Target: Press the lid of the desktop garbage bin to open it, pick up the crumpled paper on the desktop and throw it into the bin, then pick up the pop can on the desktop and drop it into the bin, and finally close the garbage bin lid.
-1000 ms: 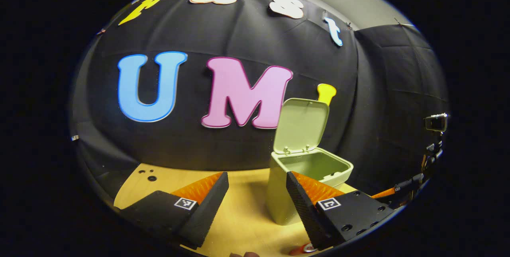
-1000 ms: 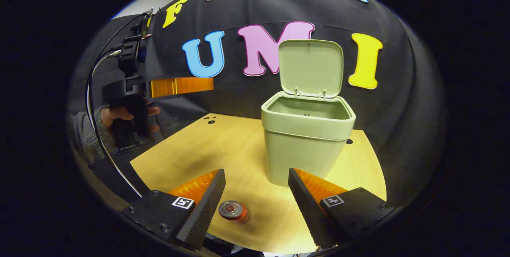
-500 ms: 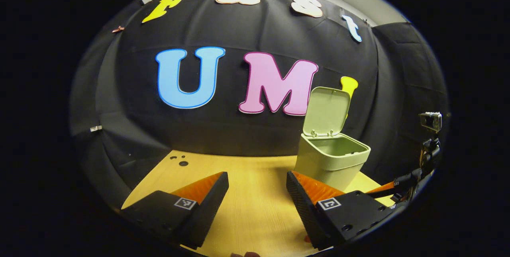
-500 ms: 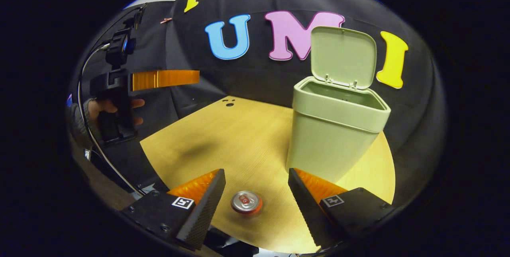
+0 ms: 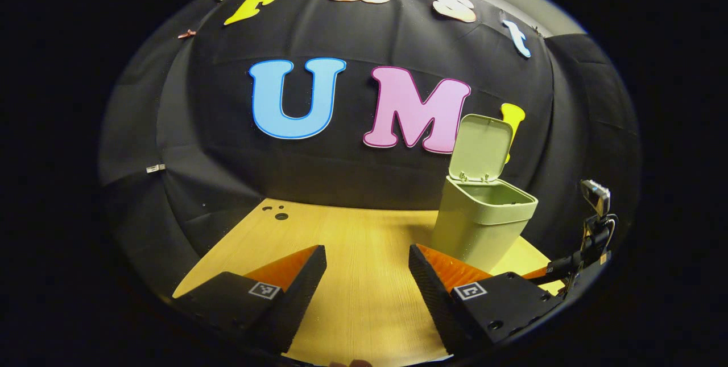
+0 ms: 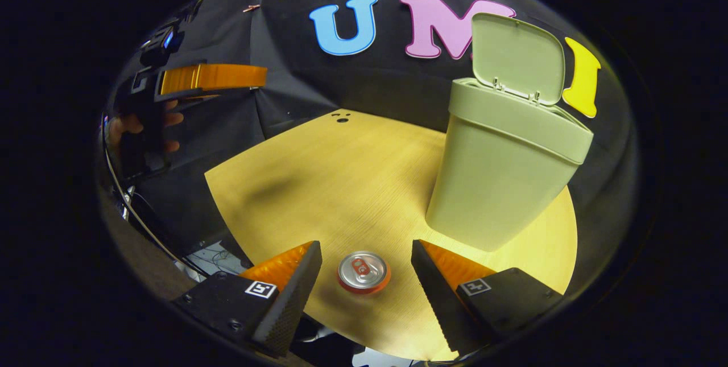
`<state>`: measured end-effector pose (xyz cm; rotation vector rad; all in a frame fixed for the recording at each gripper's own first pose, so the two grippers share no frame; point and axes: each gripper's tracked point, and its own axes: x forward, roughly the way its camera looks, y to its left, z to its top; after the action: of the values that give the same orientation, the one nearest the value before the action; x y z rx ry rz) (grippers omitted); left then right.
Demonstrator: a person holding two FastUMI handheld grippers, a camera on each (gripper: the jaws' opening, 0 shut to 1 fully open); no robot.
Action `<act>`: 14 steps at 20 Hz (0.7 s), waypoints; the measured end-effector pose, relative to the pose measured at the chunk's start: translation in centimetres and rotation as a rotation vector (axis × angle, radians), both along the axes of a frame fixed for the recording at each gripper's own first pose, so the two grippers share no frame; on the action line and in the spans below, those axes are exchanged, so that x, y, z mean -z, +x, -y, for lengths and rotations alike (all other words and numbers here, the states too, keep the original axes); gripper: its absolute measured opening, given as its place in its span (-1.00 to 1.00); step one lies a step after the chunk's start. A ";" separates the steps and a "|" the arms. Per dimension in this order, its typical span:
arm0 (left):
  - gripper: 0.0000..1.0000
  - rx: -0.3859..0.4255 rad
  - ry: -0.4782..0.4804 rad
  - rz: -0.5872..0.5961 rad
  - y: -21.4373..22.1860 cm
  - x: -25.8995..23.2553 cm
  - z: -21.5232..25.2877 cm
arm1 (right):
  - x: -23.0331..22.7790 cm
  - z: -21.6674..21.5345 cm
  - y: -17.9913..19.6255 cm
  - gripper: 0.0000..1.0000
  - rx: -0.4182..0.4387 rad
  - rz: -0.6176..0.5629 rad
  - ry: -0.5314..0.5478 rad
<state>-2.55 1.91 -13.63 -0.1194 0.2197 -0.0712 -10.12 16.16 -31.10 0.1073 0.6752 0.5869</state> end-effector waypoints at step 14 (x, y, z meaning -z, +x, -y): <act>0.89 -0.035 -0.008 -0.037 -0.9 1.2 -1.7 | 6.0 -1.5 -0.8 1.00 -0.079 -0.109 -0.079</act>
<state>-3.45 3.59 -14.87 -0.1325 0.2546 -0.0349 -10.88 17.66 -37.07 0.0396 0.8100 0.6327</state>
